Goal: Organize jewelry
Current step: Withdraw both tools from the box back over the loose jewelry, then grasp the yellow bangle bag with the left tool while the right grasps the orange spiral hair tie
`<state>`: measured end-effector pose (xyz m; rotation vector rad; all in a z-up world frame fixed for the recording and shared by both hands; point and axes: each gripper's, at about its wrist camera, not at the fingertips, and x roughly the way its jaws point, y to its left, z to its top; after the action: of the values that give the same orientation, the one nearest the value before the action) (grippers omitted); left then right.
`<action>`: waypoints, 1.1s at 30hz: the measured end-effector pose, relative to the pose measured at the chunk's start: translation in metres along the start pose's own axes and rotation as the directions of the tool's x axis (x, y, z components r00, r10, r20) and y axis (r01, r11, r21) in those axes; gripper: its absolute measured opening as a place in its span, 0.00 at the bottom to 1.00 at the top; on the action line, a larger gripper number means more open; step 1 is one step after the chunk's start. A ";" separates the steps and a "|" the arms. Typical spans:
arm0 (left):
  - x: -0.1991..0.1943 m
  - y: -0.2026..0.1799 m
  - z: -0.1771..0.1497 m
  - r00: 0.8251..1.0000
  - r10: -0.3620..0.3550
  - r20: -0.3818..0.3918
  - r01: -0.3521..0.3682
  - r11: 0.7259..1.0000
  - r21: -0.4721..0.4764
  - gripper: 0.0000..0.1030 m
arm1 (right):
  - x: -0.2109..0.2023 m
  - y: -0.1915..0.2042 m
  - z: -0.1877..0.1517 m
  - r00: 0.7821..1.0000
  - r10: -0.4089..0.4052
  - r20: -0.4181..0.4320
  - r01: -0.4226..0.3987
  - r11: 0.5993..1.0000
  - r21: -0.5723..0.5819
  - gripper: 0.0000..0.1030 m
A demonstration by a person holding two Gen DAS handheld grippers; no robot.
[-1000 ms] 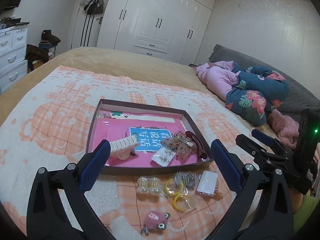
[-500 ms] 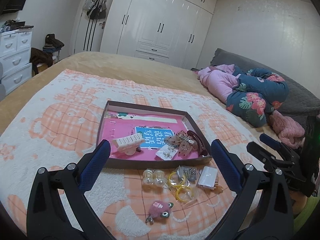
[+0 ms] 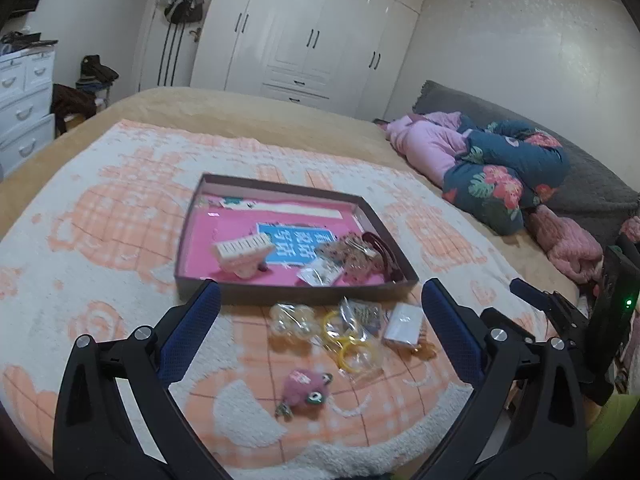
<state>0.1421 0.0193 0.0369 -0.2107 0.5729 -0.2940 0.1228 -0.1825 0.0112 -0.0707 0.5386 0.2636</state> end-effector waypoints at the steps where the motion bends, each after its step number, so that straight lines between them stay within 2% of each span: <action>1: 0.002 -0.001 -0.002 1.000 -0.006 -0.009 0.006 1.000 -0.004 0.89 | 0.000 -0.001 -0.002 1.000 0.001 -0.005 -0.001 1.000 0.002 0.92; 12: 0.033 -0.009 -0.025 0.989 -0.072 -0.127 0.067 0.997 -0.043 0.89 | 0.018 -0.012 -0.031 0.996 -0.010 -0.089 0.011 1.000 0.000 0.92; 14: 0.039 -0.012 -0.028 0.985 -0.086 -0.151 0.081 0.996 -0.040 0.85 | 0.023 -0.012 -0.036 0.994 -0.013 -0.106 0.013 1.000 -0.004 0.92; 18: 0.053 -0.018 -0.035 0.973 -0.114 -0.203 0.105 0.993 -0.053 0.73 | 0.034 -0.009 -0.046 0.991 -0.013 -0.132 0.011 1.000 -0.010 0.92; 23: 0.069 -0.022 -0.043 0.955 -0.133 -0.265 0.119 0.991 -0.067 0.62 | 0.051 -0.008 -0.052 0.988 -0.011 -0.157 0.009 1.000 -0.012 0.92; 33: 0.102 -0.022 -0.047 0.922 -0.142 -0.359 0.110 0.988 -0.110 0.62 | 0.083 -0.014 -0.058 0.980 0.009 -0.198 -0.001 0.999 0.041 0.89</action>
<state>0.1927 -0.0403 -0.0466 -0.2807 0.9464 -0.4389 0.1659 -0.1851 -0.0815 -0.0563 0.7425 0.2522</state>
